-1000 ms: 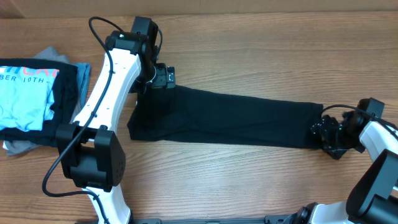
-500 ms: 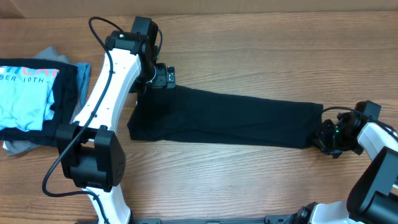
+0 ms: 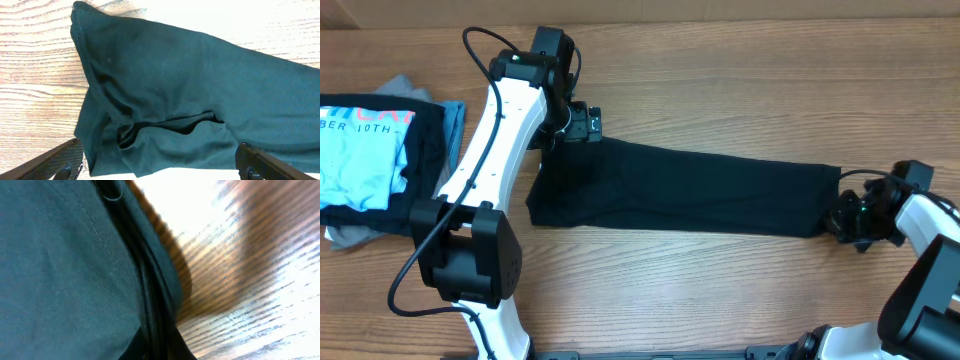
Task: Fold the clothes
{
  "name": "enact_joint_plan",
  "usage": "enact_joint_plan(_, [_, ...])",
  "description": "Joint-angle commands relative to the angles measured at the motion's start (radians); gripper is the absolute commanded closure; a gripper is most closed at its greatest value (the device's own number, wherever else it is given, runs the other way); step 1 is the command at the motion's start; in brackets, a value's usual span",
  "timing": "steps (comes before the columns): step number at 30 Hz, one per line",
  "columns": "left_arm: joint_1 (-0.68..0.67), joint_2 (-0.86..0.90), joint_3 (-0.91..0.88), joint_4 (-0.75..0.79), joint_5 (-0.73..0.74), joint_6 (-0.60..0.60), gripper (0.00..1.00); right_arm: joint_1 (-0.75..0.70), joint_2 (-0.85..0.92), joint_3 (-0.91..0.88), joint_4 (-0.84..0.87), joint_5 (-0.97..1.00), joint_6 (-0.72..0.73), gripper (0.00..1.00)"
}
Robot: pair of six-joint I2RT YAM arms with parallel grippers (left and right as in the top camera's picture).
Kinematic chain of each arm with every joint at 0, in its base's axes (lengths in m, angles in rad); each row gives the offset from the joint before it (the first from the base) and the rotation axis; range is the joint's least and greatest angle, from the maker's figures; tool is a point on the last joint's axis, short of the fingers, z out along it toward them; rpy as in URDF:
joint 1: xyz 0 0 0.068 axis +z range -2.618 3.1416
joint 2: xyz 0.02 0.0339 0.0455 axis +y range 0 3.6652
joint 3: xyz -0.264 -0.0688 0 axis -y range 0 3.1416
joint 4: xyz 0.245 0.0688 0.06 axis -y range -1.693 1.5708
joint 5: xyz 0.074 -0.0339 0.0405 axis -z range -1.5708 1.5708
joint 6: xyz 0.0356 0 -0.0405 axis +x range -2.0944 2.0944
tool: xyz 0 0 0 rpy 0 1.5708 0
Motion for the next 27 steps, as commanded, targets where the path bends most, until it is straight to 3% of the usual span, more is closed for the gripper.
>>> enact_joint_plan(1, [0.003, 0.008, 0.006, 0.001, 0.010, 0.005, 0.00, 0.027, 0.007, 0.085, -0.024, 0.017, -0.039, 0.96])
enact_joint_plan(17, [0.003, 0.008, 0.006, 0.001, 0.010, 0.005, 0.00, 0.234, 0.006, 0.228, -0.104, 0.028, -0.129, 0.96])
enact_joint_plan(27, [0.003, 0.008, 0.006, 0.001, 0.010, 0.005, 0.00, 0.440, -0.017, 0.363, -0.222, 0.074, -0.182, 0.96])
